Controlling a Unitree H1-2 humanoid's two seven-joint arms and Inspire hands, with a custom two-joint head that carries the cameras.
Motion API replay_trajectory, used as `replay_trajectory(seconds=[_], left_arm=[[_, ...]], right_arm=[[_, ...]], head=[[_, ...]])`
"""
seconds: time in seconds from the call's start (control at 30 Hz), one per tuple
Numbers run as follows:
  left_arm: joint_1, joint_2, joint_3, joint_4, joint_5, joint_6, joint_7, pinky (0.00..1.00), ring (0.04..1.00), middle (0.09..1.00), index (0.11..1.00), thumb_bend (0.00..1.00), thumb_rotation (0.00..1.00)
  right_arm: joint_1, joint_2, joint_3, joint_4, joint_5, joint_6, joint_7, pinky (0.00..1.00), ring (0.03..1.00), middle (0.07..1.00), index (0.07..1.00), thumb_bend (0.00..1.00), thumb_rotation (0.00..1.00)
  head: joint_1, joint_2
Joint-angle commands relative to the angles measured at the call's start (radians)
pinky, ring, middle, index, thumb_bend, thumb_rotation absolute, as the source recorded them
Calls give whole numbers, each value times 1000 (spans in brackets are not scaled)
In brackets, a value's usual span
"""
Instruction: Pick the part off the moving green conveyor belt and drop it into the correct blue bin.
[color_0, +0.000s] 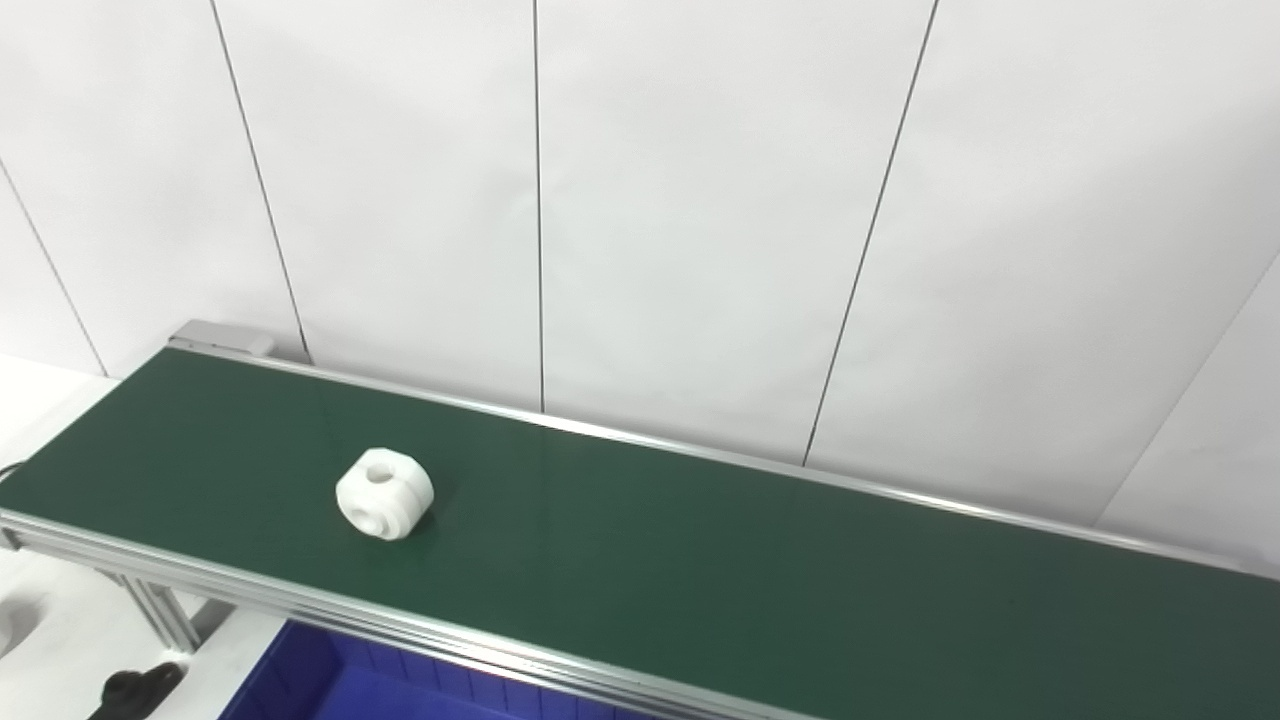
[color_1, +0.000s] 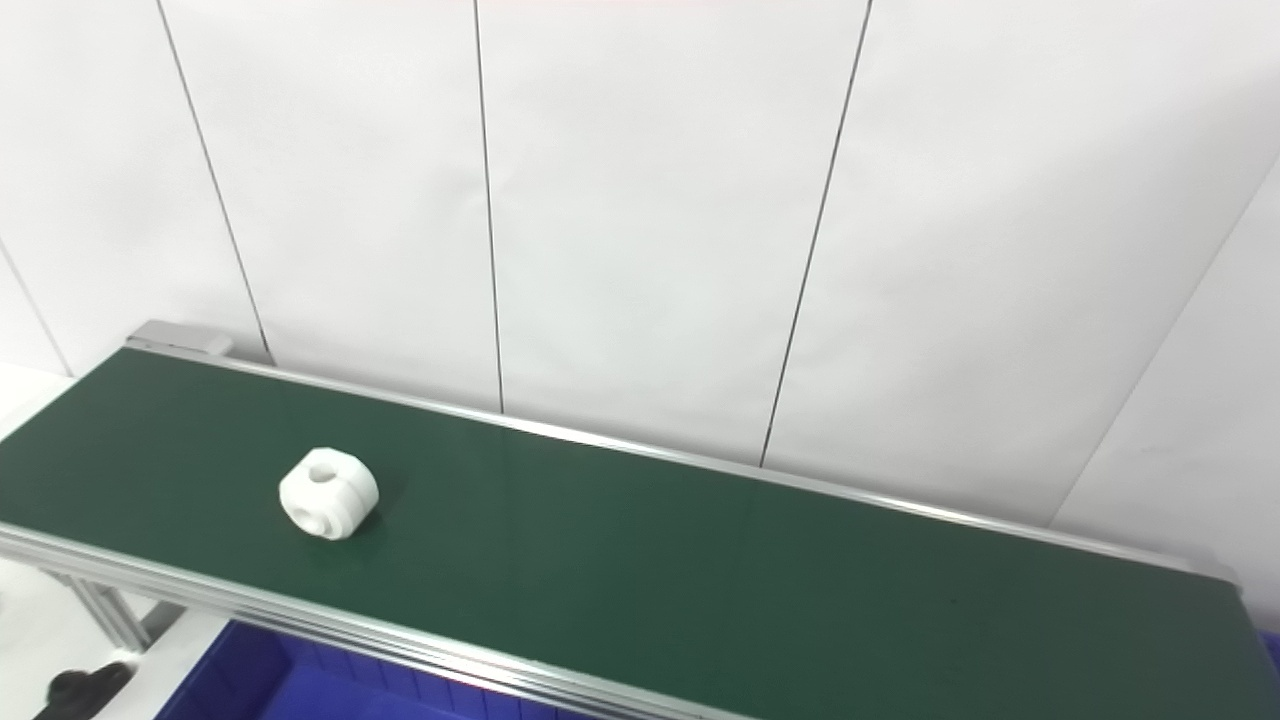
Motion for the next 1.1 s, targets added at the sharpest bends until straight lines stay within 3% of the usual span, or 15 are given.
replay_trajectory(seconds=[0.0,0.27,0.4,0.43,0.53,0.7,0.8,1.07], left_arm=[[-28,-5,-9,-12,-17,-44,21,714,820,856,845,846,258],[-12,24,-47,-90,14,-44,98,698,802,839,829,841,284],[-5,38,-45,-177,-14,-44,95,715,819,853,835,854,275],[-7,40,-33,-218,-19,-44,91,716,823,858,838,861,281],[-26,48,-5,-308,-43,-43,86,716,829,864,842,871,271],[-67,53,58,-440,49,19,91,752,862,900,884,810,376],[-124,69,88,-485,61,91,62,789,880,917,902,772,408],[-293,167,154,-502,125,266,-13,815,884,916,904,760,401]], right_arm=[[-17,-13,12,-18,-16,-56,-34,850,875,894,928,799,671],[-26,-24,42,-22,-27,-56,-72,842,869,890,924,820,687],[-33,-31,60,-17,-47,-56,-105,826,866,891,922,807,693],[-35,-35,62,-19,-46,-56,-106,825,867,891,923,805,693],[-40,-48,66,-28,-37,-56,-106,833,874,896,929,807,692],[-40,-64,65,-50,-16,-56,-94,852,881,902,936,821,704],[-40,-71,60,-61,-6,-56,-84,861,884,902,936,825,706],[-43,-76,51,-77,9,-56,-69,885,894,907,940,795,701]], head=[[3,3],[10,27],[19,51],[24,81],[31,114],[36,161],[58,193],[88,227]])
